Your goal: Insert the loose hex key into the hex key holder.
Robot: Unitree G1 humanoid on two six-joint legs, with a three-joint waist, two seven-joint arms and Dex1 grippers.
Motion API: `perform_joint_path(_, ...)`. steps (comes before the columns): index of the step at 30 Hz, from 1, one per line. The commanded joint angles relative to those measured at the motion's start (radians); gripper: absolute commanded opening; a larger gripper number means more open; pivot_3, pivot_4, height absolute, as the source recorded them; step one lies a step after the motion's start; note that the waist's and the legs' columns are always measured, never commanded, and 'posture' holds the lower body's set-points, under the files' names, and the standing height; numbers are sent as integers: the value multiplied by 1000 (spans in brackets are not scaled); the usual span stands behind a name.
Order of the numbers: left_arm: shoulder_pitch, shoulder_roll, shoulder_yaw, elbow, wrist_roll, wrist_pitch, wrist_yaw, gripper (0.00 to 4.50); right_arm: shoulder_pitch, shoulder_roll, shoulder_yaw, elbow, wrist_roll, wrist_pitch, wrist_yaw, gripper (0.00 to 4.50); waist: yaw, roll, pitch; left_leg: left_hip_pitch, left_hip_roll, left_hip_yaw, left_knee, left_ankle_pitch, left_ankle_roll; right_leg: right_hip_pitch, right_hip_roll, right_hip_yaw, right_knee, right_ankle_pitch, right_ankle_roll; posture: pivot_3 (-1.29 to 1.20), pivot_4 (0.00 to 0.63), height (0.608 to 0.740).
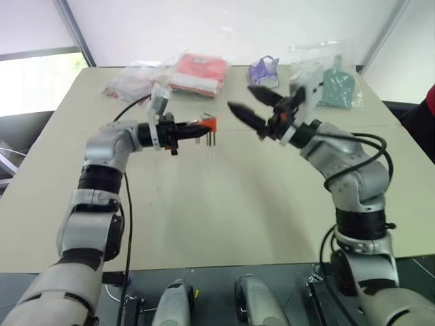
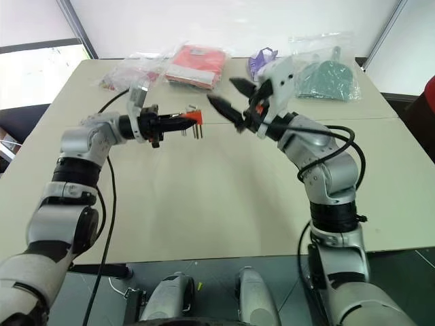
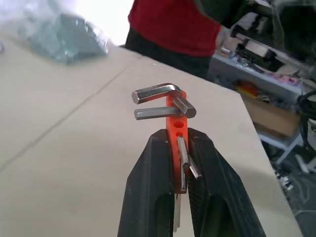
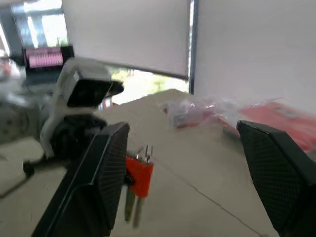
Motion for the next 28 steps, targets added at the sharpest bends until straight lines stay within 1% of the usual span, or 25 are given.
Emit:
perform_joint_path(1, 92, 49, 67, -173, -96, 186, 57, 0, 24, -87, 103, -100, -76, -58, 115, 3581, -4, 0, 0, 0, 0, 0, 0, 0, 0, 0, 0, 0, 0, 0, 0, 0, 150, 740)
perform_joint_path(3, 180, 73, 124, -251, -165, 369, 135, 0, 53, -148, 153, -133, -96, -75, 195, 3581, -5, 0, 0, 0, 0, -1, 1, 0, 0, 0, 0, 0, 1, 0, 0, 0, 150, 740)
perform_joint_path(5, 233, 70, 192, -284, -213, 505, 241, 0, 70, -191, 188, -151, -113, -88, 253, 3581, -5, 0, 0, 0, 0, -1, 2, 0, 0, 1, 0, 0, 1, 0, 0, 0, 150, 740)
perform_joint_path(8, 329, 65, 252, -364, -257, 636, 350, 0, 84, -216, 221, -163, -140, -109, 295, 3581, -4, 0, 0, 1, 0, -1, 4, 0, 0, 3, 0, 0, 0, 0, 0, 0, 150, 740)
perform_joint_path(11, 412, 47, 285, -405, -264, 687, 440, 0, 83, -196, 229, -152, -154, -127, 301, 3581, 5, -1, 0, 4, 0, -1, 4, 0, 0, 6, -1, -1, 0, 0, 0, 0, 150, 740)
perform_joint_path(13, 456, 37, 286, -408, -250, 667, 475, 951, 78, -178, 236, -140, -161, -132, 302, 3678, 11, -1, 0, 4, 0, -1, 4, 0, 0, 7, -1, -1, 0, 0, 0, 0, 150, 740)
perform_joint_path(14, 467, 30, 290, -403, -250, 663, 489, 1285, 76, -171, 239, -136, -165, -135, 304, 3678, 12, -1, 0, 4, 0, -1, 4, 0, 0, 7, -1, -1, 0, 0, 0, 0, 150, 740)
perform_joint_path(16, 479, 24, 293, -398, -260, 657, 502, 2229, 74, -158, 243, -130, -171, -139, 306, 3678, 14, -1, 0, 4, 0, -1, 4, 0, 0, 7, -1, -1, 0, 0, 0, 0, 150, 740)
perform_joint_path(17, 481, 22, 293, -393, -255, 643, 515, 2836, 74, -153, 244, -130, -173, -138, 307, 3678, 15, -1, 0, 4, 0, -1, 5, 0, 0, 7, -1, -1, 0, 0, 0, 0, 150, 740)
perform_joint_path(19, 483, 27, 284, -379, -236, 603, 530, 3910, 75, -148, 245, -130, -176, -137, 313, 3678, 15, -1, 0, 5, 0, -1, 5, 0, 0, 8, -2, -1, -1, -1, -3, 0, 150, 740)
perform_joint_path(20, 485, 32, 277, -376, -229, 586, 531, 4324, 75, -146, 245, -130, -179, -137, 316, 3678, 14, -1, -1, 6, 0, -1, 5, 0, 0, 9, -2, -1, -1, -2, -3, 0, 150, 740)
perform_joint_path(21, 491, 45, 263, -370, -203, 540, 534, 4449, 76, -146, 243, -130, -182, -136, 319, 3678, 13, -1, -1, 7, 0, -1, 5, 0, 0, 10, -2, -1, -1, -2, -3, 0, 150, 740)
perform_joint_path(24, 511, 173, 205, -314, -31, 248, 517, 4449, 93, -183, 213, -145, -187, -124, 331, 3678, 7, -1, -1, 11, 0, -1, 3, 0, 0, 13, -2, -1, -1, -2, -4, 0, 150, 740)
perform_joint_path(25, 508, 206, 205, -302, -16, 198, 505, 4449, 100, -193, 200, -150, -184, -117, 329, 3678, 4, -1, -1, 12, 0, 0, 3, 0, 0, 13, -1, -1, -1, -2, -4, 0, 150, 740)
perform_joint_path(28, 497, 249, 211, -291, -9, 116, 479, 4449, 116, -206, 174, -159, -176, -103, 315, 3678, 4, -1, -1, 13, 0, 1, 0, 0, 0, 12, -1, -1, -1, -4, -7, 0, 150, 740)
